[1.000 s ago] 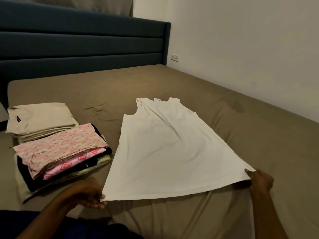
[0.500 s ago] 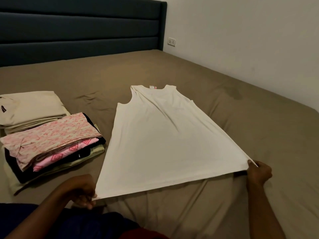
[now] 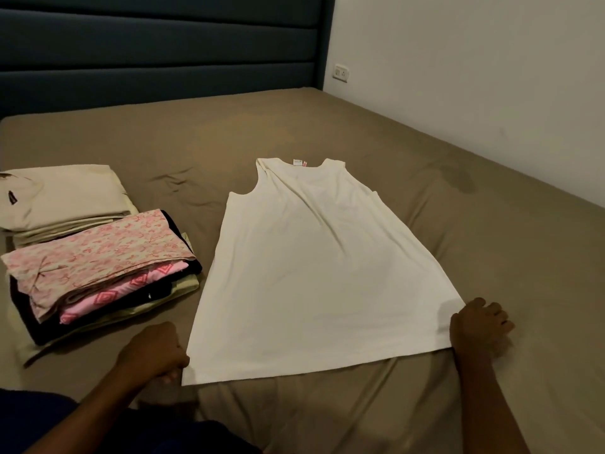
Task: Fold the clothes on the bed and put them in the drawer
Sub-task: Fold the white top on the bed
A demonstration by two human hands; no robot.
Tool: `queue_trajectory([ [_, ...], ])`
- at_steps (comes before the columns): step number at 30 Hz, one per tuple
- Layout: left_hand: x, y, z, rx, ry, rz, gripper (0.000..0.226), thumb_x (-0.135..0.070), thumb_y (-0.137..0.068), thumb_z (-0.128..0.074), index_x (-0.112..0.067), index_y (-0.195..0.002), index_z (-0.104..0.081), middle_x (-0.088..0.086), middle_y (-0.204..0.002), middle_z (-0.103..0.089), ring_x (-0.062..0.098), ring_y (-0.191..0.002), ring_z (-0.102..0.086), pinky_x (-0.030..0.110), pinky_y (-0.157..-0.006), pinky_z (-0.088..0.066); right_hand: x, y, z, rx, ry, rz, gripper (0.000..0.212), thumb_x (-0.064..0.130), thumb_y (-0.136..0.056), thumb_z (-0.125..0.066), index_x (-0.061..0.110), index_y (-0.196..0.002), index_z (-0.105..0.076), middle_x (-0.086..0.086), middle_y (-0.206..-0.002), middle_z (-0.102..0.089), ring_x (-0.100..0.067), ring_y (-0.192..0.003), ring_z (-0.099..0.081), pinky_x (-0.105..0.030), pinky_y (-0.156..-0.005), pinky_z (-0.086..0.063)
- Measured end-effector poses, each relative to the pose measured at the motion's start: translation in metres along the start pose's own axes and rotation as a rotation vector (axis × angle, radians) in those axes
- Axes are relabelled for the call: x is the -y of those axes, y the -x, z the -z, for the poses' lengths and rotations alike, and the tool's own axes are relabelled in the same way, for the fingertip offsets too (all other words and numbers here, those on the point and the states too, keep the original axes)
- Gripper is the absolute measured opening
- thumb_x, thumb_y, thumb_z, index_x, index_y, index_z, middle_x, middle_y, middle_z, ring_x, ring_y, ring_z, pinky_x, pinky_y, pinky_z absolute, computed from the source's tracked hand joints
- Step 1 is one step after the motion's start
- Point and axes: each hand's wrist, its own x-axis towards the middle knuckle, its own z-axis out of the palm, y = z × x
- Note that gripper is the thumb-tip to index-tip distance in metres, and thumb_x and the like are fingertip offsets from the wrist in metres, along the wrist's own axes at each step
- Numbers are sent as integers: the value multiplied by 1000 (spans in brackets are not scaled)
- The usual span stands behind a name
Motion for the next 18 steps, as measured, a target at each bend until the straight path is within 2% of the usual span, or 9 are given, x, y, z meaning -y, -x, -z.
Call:
queue_trajectory([
  [3,-12,-10,0,-339,-165,-94,24,-36,-77,-74,-17,-71,-59,-4,-63,-64,12,-59,-62,29,-53,-44,30,-26,-7,-24,-77,68,21,-3,-69,-69,-4,-85,-55,-30,-89,-55,-43,-84,-53,-49,-81,-37],
  [5,-31,-19,-1,-472,-210,-202,35,-40,-84,-72,-19,-64,-53,-5,-60,-56,11,-57,-54,28,-50,-33,52,-47,-16,-18,-178,92,20,-5,-70,-65,-4,-89,-59,-30,-92,-57,-46,-87,-55,-50,-82,-38],
  [7,-59,-36,-2,-559,-156,-313,42,-40,-89,-72,-21,-60,-49,-5,-53,-52,9,-51,-50,28,-47,-32,80,-77,-31,14,-289,130,16,0,-82,-63,-3,-98,-62,-30,-98,-60,-48,-93,-56,-54,-86,-41],
  [10,-97,-74,7,-710,-31,-360,41,-36,-89,-75,-22,-62,-48,-7,-51,-50,11,-48,-48,28,-47,-33,127,-117,-50,94,-411,216,18,18,-96,-62,3,-107,-64,-25,-102,-61,-47,-97,-57,-53,-88,-44],
  [12,-123,-110,20,-786,44,-326,33,-36,-90,-74,-22,-70,-53,-7,-61,-57,19,-57,-55,31,-52,-38,158,-146,-64,133,-457,291,24,27,-98,-60,6,-110,-65,-22,-101,-62,-46,-96,-58,-53,-87,-45],
  [14,-144,-144,34,-825,83,-243,24,-39,-92,-71,-20,-83,-59,1,-76,-65,28,-75,-64,35,-61,-45,188,-168,-73,171,-522,301,37,39,-99,-54,6,-111,-65,-21,-101,-64,-44,-95,-59,-51,-86,-47],
  [16,-158,-180,47,-879,58,-175,28,-39,-92,-70,-12,-92,-60,13,-87,-66,38,-83,-65,42,-67,-47,215,-191,-84,173,-560,292,45,47,-99,-50,6,-109,-67,-21,-101,-64,-44,-95,-60,-50,-84,-49],
  [18,-162,-206,59,-877,-24,-78,40,-43,-94,-66,-3,-95,-58,24,-89,-62,44,-82,-64,47,-69,-48,234,-202,-88,165,-538,340,39,43,-101,-55,6,-104,-66,-21,-100,-61,-44,-95,-59,-49,-82,-50],
])
